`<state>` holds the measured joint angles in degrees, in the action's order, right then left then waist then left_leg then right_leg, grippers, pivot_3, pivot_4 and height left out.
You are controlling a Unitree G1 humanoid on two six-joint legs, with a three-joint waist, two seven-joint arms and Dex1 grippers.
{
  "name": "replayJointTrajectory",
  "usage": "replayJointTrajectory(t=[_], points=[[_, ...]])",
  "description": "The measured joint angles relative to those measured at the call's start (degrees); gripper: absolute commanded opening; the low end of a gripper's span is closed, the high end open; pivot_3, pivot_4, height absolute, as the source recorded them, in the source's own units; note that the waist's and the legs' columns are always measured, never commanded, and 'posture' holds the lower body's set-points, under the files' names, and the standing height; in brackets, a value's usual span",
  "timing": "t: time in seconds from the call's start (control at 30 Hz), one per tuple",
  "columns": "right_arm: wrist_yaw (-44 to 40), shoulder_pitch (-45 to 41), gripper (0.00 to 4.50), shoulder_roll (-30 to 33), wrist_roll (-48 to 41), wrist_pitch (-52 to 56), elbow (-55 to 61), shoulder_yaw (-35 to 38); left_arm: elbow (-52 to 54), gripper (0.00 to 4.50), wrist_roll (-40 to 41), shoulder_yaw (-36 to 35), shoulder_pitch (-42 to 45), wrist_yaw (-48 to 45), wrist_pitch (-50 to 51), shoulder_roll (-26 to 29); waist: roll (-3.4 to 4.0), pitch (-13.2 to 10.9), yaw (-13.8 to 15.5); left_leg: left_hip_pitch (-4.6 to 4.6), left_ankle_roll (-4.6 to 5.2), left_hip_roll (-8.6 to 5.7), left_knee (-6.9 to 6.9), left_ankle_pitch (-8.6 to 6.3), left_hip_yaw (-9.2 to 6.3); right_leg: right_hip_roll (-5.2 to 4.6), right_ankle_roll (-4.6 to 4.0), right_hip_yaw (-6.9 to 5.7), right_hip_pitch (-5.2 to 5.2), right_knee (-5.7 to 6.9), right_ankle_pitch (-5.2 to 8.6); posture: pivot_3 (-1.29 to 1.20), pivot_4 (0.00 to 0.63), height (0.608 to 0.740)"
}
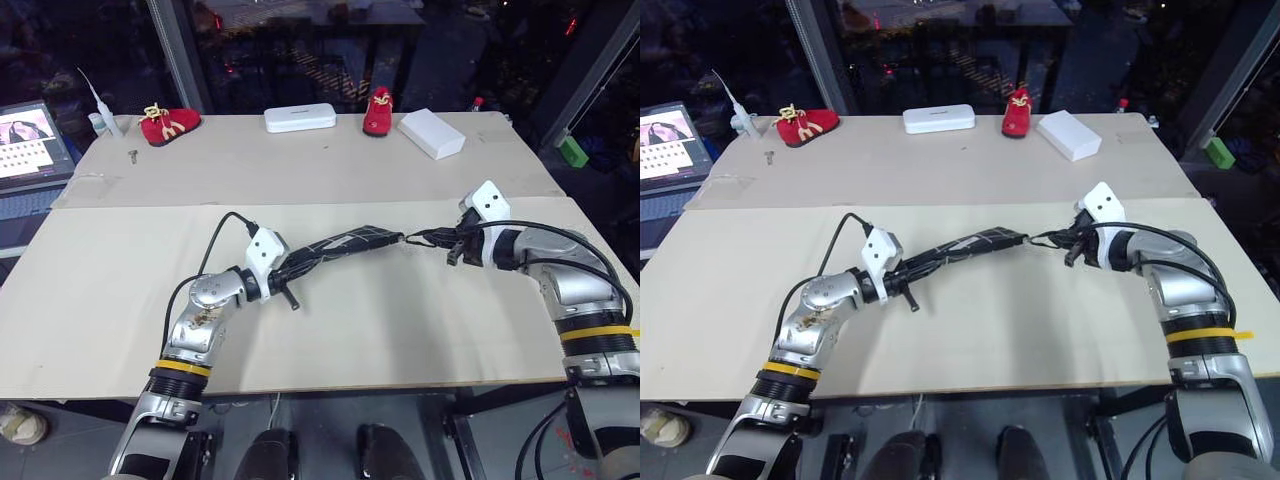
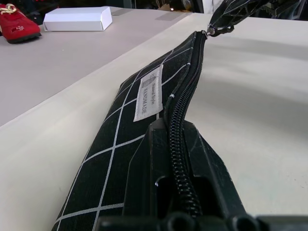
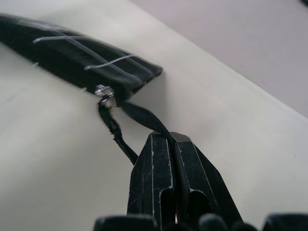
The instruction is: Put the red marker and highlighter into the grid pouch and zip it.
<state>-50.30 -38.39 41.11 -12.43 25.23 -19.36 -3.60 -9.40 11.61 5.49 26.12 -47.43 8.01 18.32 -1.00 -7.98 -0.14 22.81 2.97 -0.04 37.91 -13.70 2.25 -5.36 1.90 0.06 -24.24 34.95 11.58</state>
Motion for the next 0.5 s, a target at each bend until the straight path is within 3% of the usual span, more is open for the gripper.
replayJointTrajectory(t=[0.1, 0.13, 0.33, 0.5], points=[[-0.50, 0.01, 0.06, 0.01, -0.19, -0.19, -0.32, 0.29, 0.00, 0.00, 0.00, 0.07, 0.00, -0.04, -0.10, -0.06, 0.00, 0.00, 0.13, 0.02, 0.00, 0.01, 0.00, 0.00, 0.00, 0.01, 0.00, -0.01, -0.01, 0.01, 0.00, 0.00, 0.150, 0.740], [-0.71, 0.03, 0.53, 0.01, -0.29, -0.17, -0.26, 0.45, 0.00, 0.00, 0.00, 0.07, 0.00, -0.04, -0.11, -0.06, 0.00, 0.00, 0.15, 0.02, 0.00, 0.01, 0.00, 0.00, 0.00, 0.01, 0.00, -0.01, -0.01, 0.01, 0.00, 0.00, 0.150, 0.740], [-7.04, 4.52, 2.35, 0.53, -7.19, 6.87, 8.22, 2.70, -0.33, 0.00, -0.02, -0.42, 0.02, 0.26, -0.19, 0.23, 0.00, 0.00, 0.23, 0.00, 0.01, 0.03, 0.00, -0.01, 0.00, -0.01, 0.00, 0.01, 0.01, 0.01, 0.00, 0.00, 0.150, 0.740], [-9.21, 6.00, 2.35, 0.97, -11.55, 13.15, 11.20, 4.14, -0.36, 0.00, -0.02, -0.41, 0.02, 0.28, -0.22, 0.13, 0.00, 0.00, 0.36, 0.00, 0.01, 0.02, 0.00, -0.01, -0.01, -0.01, 0.00, 0.00, 0.00, 0.00, 0.00, 0.00, 0.150, 0.740]])
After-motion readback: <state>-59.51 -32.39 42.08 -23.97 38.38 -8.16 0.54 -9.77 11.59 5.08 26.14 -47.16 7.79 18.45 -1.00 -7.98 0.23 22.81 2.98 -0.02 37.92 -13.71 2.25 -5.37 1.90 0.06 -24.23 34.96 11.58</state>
